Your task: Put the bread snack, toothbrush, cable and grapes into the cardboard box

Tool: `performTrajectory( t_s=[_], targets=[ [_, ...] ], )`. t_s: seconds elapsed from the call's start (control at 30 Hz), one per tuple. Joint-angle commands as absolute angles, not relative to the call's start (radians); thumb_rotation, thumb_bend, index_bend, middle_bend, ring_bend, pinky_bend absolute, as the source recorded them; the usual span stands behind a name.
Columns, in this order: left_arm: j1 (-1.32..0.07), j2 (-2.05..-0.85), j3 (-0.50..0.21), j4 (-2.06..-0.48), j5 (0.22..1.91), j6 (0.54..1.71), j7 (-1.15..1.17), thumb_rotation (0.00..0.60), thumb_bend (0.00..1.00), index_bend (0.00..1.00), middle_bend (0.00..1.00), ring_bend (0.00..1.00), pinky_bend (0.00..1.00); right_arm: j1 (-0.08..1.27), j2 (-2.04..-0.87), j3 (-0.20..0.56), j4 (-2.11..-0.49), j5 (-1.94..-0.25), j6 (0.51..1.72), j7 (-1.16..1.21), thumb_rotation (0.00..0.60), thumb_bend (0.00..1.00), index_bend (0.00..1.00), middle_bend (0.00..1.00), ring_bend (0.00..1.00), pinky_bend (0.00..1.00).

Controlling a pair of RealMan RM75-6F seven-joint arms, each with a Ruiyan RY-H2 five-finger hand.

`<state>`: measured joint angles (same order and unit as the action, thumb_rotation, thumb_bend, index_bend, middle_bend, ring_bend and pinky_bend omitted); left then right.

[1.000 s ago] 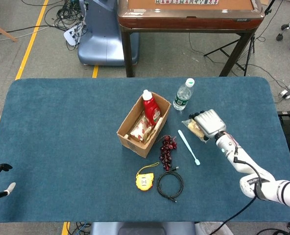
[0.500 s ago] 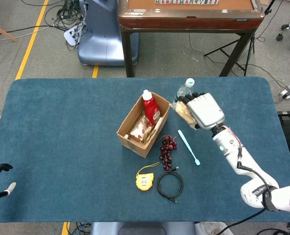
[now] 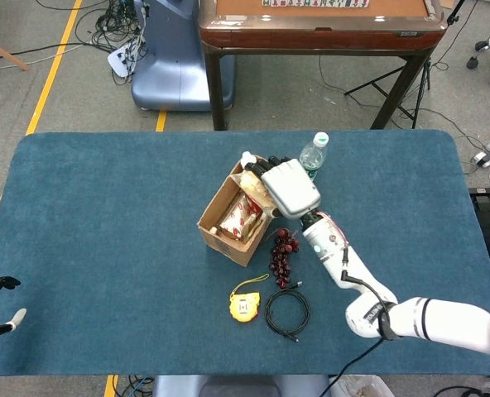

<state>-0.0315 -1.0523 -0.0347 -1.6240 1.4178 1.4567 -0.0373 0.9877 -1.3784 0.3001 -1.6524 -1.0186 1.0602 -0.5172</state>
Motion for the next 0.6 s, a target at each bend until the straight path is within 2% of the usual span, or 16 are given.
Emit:
performTrajectory(
  t_s=[0.03, 0.17, 0.3, 0.4, 0.6],
  targets=[
    [-0.029, -1.049, -0.033, -1.628, 1.424, 1.462, -0.04, 0.6, 0.21, 0.38, 0.4, 0.31, 0.49, 1.02, -1.477, 0.31, -1.567, -1.051, 1.078, -0.479, 0.6, 0.0, 0.29, 0.41, 0.38, 0.54],
    [-0.025, -1.044, -0.032, -1.635, 1.432, 1.472, -0.046, 0.6, 0.21, 0.38, 0.41, 0.31, 0.49, 1.036, -1.547, 0.312, -1.497, -1.066, 1.069, -0.443, 0.6, 0.0, 0.28, 0.32, 0.28, 0.47],
    [-0.023, -1.04, -0.03, -1.637, 1.437, 1.476, -0.052, 0.6, 0.21, 0.38, 0.4, 0.31, 0.49, 1.048, -1.575, 0.315, -1.465, -1.06, 1.026, -0.404, 0.6, 0.0, 0.06, 0.13, 0.12, 0.34],
    [-0.022, -1.037, -0.03, -1.638, 1.439, 1.477, -0.056, 0.6, 0.21, 0.38, 0.4, 0.31, 0.49, 1.049, -1.576, 0.317, -1.458, -1.069, 1.012, -0.382, 0.6, 0.0, 0.0, 0.03, 0.03, 0.28],
    [-0.021, -1.036, -0.03, -1.636, 1.437, 1.478, -0.058, 0.6, 0.21, 0.38, 0.4, 0.31, 0.49, 1.022, -1.538, 0.305, -1.504, -1.116, 1.05, -0.39, 0.6, 0.0, 0.0, 0.0, 0.0, 0.28]
  ],
)
